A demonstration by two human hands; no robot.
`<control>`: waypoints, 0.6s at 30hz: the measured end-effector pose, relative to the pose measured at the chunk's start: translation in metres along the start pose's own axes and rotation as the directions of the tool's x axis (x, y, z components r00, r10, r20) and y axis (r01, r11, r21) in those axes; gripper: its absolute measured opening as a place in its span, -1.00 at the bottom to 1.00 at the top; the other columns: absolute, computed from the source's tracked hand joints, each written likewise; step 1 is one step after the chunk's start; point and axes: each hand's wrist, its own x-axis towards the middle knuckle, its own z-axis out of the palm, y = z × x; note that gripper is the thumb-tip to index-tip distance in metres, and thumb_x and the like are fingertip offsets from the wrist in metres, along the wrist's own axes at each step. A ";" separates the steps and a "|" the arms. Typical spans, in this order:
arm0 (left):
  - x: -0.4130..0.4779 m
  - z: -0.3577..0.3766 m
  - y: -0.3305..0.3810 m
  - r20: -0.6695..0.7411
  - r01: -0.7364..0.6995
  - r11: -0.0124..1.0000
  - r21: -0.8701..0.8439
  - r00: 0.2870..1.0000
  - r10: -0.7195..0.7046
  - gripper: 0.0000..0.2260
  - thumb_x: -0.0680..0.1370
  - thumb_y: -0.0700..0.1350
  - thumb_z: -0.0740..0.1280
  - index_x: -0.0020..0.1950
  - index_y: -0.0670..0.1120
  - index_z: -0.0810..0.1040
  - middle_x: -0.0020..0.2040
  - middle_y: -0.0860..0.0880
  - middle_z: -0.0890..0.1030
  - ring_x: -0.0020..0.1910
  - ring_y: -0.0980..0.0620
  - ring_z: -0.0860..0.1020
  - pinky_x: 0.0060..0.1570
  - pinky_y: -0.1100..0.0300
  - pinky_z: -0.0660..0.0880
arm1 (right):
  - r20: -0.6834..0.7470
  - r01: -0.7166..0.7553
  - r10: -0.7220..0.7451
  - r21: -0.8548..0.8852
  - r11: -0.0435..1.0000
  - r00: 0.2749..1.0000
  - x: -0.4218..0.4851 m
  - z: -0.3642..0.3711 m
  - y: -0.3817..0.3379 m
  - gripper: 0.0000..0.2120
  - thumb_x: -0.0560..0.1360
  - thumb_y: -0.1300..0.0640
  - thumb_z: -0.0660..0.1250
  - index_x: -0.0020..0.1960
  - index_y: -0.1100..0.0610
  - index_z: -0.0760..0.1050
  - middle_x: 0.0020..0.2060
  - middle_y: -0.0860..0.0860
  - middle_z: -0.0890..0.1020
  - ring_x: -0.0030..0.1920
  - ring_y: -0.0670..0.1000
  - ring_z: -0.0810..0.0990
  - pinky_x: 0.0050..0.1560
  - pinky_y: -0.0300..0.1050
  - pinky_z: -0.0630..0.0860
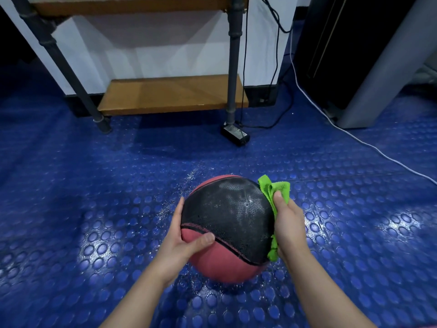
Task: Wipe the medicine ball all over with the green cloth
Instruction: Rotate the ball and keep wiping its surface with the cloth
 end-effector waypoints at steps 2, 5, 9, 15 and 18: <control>-0.003 -0.003 -0.003 0.004 0.013 1.000 0.023 1.000 -0.013 0.22 -0.08 0.20 0.71 0.47 0.33 0.13 0.36 0.13 0.52 0.25 0.19 0.56 0.26 0.12 0.46 | 0.000 0.039 -0.039 -0.039 0.998 0.999 -0.001 0.001 0.000 -0.66 0.59 -0.05 0.20 -0.19 0.14 0.58 -0.24 0.02 0.64 -0.15 0.07 0.58 0.00 0.04 0.50; -0.010 -0.005 0.003 0.029 -0.004 0.981 0.196 1.000 -0.002 0.23 0.00 0.27 0.68 0.48 0.44 -0.02 0.55 0.12 0.27 0.45 0.22 0.34 0.42 0.08 0.32 | 0.022 0.064 -0.063 -0.053 0.996 0.998 -0.004 -0.001 0.000 -0.65 0.61 -0.02 0.19 -0.22 0.15 0.55 -0.27 0.02 0.61 -0.19 0.06 0.55 -0.08 -0.02 0.46; -0.016 0.015 0.020 0.053 -0.179 0.713 0.678 0.979 0.195 0.31 -0.02 0.49 0.53 0.46 0.46 -0.33 0.51 0.31 -0.40 0.53 0.20 -0.36 0.47 0.00 -0.16 | 0.055 0.067 -0.065 -0.036 0.997 0.996 -0.009 -0.004 -0.001 -0.66 0.62 -0.01 0.19 -0.20 0.16 0.55 -0.27 0.02 0.62 -0.22 0.02 0.55 -0.14 -0.06 0.46; -0.016 0.026 0.028 0.008 -0.129 0.643 0.755 0.982 0.187 0.40 -0.09 0.51 0.50 0.50 0.37 -0.35 0.51 0.36 -0.32 0.57 0.14 -0.26 0.55 -0.12 -0.01 | 0.127 0.361 -0.347 -0.103 0.927 0.929 -0.032 -0.012 -0.016 -0.70 0.57 -0.14 0.16 -0.18 0.01 0.52 -0.27 -0.14 0.56 -0.20 -0.07 0.53 -0.15 -0.10 0.42; -0.011 0.028 0.024 -0.002 -0.149 0.621 0.770 0.972 0.235 0.44 -0.12 0.54 0.44 0.57 0.18 -0.26 0.57 0.23 -0.18 0.57 0.14 -0.20 0.57 0.03 -0.04 | 0.481 0.717 -0.532 -0.456 0.527 0.697 -0.052 0.006 -0.013 -0.59 0.54 -0.23 0.02 0.24 -0.15 0.47 0.27 -0.16 0.53 0.33 -0.07 0.43 0.32 0.00 0.35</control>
